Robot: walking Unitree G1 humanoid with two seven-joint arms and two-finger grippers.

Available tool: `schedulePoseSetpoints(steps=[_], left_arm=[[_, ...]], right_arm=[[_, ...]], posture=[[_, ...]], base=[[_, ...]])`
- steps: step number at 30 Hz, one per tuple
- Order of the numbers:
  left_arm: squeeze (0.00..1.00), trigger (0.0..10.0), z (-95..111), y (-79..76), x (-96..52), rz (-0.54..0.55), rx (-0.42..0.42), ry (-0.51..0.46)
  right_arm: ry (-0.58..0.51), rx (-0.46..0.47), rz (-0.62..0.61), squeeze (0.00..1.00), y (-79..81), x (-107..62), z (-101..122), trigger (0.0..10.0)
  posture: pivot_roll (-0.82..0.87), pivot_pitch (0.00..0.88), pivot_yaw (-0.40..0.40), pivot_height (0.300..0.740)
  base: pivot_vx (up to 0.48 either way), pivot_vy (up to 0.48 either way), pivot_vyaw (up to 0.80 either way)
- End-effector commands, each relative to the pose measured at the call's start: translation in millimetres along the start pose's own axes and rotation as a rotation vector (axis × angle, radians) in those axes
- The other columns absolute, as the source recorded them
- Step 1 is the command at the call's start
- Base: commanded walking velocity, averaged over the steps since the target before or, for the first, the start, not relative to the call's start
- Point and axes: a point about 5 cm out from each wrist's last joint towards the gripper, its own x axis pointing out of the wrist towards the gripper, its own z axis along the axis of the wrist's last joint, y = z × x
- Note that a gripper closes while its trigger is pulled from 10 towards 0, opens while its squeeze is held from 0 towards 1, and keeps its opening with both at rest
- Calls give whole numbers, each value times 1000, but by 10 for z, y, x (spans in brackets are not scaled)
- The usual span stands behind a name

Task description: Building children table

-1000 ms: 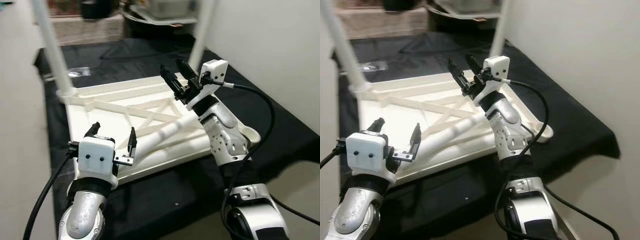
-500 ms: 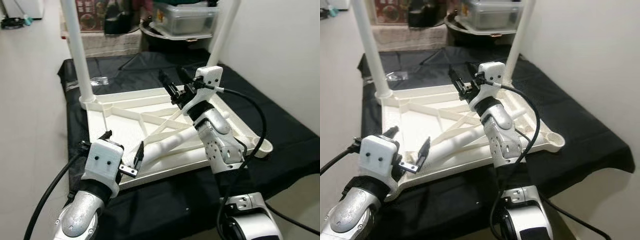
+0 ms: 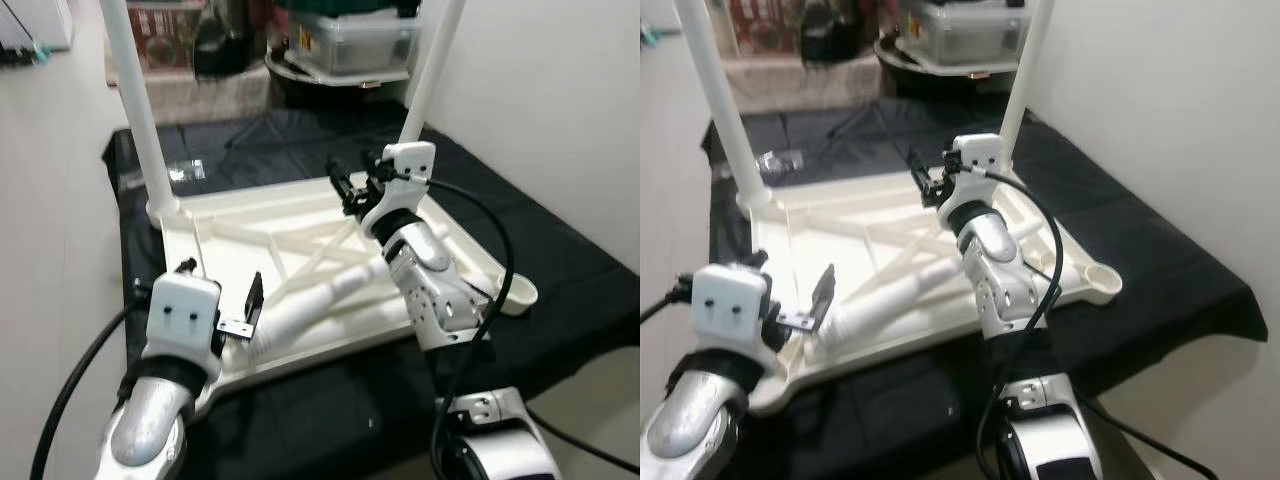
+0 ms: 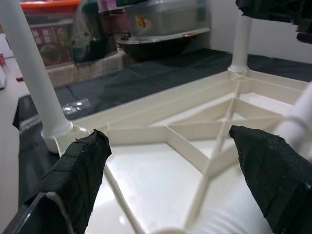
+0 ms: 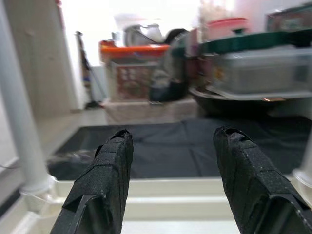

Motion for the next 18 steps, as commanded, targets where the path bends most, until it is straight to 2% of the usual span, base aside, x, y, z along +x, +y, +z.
schedulePoseSetpoints(steps=[1, 3, 5, 8, 9, 10, 11, 12, 18], left_arm=[[0, 10000, -38, 13, 4, 18, -4, 26], [0, 10000, -37, 21, 8, 24, -5, 26], [0, 10000, -35, 43, 13, 42, -4, 27], [0, 10000, -42, 59, 10, 48, -6, 35], [0, 10000, -45, 64, 8, 51, -9, 38], [0, 10000, -45, 71, 4, 55, -8, 39], [0, 10000, -45, 71, 4, 55, -8, 39], [0, 10000, -46, 80, 2, 64, -10, 40], [0, 10000, -72, 79, -1, 65, -20, 53]], right_arm=[[51, -25, -61, 0, -40, 20, -56, 10000], [50, -11, -51, 0, -35, 30, -55, 10000], [13, 43, -2, 0, -15, 35, -19, 10000], [31, 60, 21, 0, -31, 38, -2, 10000], [21, 39, 28, 0, -47, 30, 21, 10000], [0, -21, 39, 0, -56, 12, 40, 10000], [0, -21, 39, 0, -56, 12, 40, 10000], [-12, -62, 51, 0, -57, -4, 45, 10000], [-23, -39, 52, 0, -44, -41, 42, 10000]], posture=[[13, 93, -82, 740], [13, 93, -82, 740], [13, 94, -83, 740], [15, 100, -82, 740], [14, 104, -85, 740], [14, 107, -86, 740], [14, 107, -86, 740], [14, 107, -86, 740], [13, 112, -85, 740]], base=[[0, 0, 0], [0, 0, 0], [0, 0, 0], [0, 0, 0], [0, 0, 0], [0, 0, 0], [0, 0, 0], [0, 0, 0], [0, 0, 0]])
